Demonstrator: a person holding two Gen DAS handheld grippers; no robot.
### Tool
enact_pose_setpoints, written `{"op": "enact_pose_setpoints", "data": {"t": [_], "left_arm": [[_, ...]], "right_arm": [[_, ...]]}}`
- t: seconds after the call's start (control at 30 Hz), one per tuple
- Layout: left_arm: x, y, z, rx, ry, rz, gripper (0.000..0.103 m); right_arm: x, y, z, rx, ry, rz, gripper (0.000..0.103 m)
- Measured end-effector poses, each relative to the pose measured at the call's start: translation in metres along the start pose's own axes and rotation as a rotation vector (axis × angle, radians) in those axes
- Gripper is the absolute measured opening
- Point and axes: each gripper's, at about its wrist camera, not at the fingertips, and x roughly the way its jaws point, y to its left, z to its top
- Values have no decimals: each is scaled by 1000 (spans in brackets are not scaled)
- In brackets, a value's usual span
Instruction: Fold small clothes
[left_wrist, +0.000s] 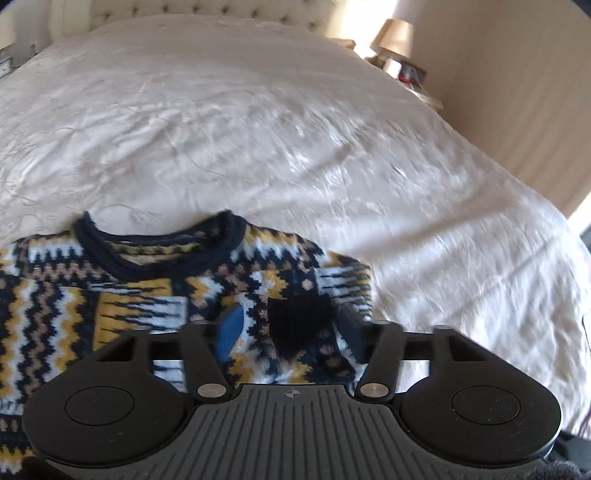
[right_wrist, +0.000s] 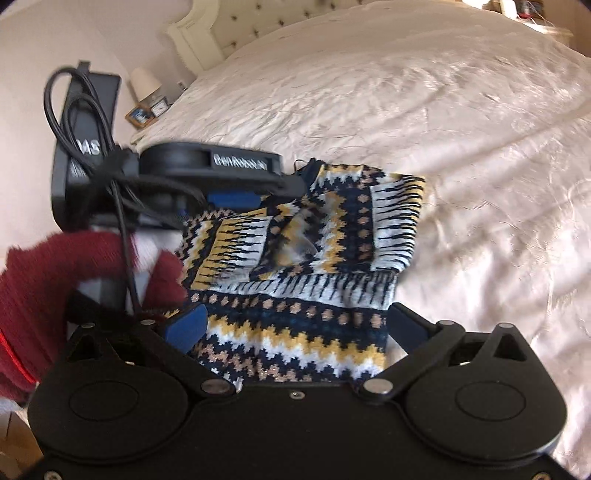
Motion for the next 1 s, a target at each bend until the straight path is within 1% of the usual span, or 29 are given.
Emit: {"op": "enact_pose_setpoints", "data": {"t": [0.07,0.2,0.33,0.43,0.7,0.87,0.97,1.0], "left_arm": [[1,-2,-4,13,-2,0,58],[-6,3,-8,43,8,15,62],[-16,13,-8,52,1,62,66],[-32,34,-13,39,-3,108,68],[-60,98,-25,-23,10,223,68],[-71,137,-25,-60,4,268,68],[-70,158,-25,-73,14,283,68],[-68,165,-24,-75,19,289,68]], "right_arm": [[0,-3,-1,8,-4,-6,102],[3,-4,-4,31,1,-14,102],[8,2,-2,27,9,-15,102],[14,9,1,23,8,-9,102],[34,29,16,-19,-10,-33,102],[48,25,34,-30,-46,-72,102],[62,16,47,-2,-52,-81,102],[66,14,51,6,-52,-83,100]]}}
